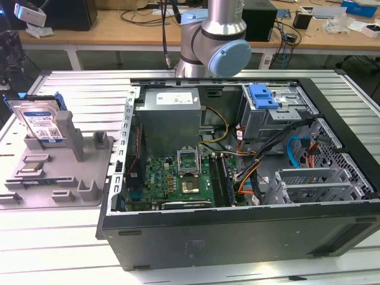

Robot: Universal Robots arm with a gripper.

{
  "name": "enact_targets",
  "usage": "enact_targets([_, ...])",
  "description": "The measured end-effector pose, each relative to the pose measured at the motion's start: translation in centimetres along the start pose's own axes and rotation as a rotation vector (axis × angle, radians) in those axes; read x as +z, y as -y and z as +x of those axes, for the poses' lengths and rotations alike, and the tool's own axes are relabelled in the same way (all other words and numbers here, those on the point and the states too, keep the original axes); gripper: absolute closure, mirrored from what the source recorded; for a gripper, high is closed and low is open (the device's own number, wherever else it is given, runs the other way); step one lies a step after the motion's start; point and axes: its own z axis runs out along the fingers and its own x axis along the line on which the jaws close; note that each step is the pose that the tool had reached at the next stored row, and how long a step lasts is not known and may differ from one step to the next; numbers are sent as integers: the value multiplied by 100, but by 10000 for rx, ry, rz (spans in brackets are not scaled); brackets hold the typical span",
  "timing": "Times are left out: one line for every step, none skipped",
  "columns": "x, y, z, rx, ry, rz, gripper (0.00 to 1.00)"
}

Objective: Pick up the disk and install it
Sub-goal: 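Pick up the disk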

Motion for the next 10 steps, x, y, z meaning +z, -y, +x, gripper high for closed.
enact_targets([7,0,1,-1,0,-1,46])
enact_targets([15,1,2,-1,0,0,46])
enact_targets([23,1,2,-1,0,0,46])
enact_targets([31,1,2,0,0,0,46])
enact_targets([37,1,3,0,0,0,46])
enact_targets([50,2,2,-1,0,0,46])
enact_targets([57,2,2,-1,0,0,46])
enact_targets([64,3,2,-1,0,0,46])
enact_targets([77,3,2,-1,0,0,46])
enact_targets([84,3,1,-1,0,0,46])
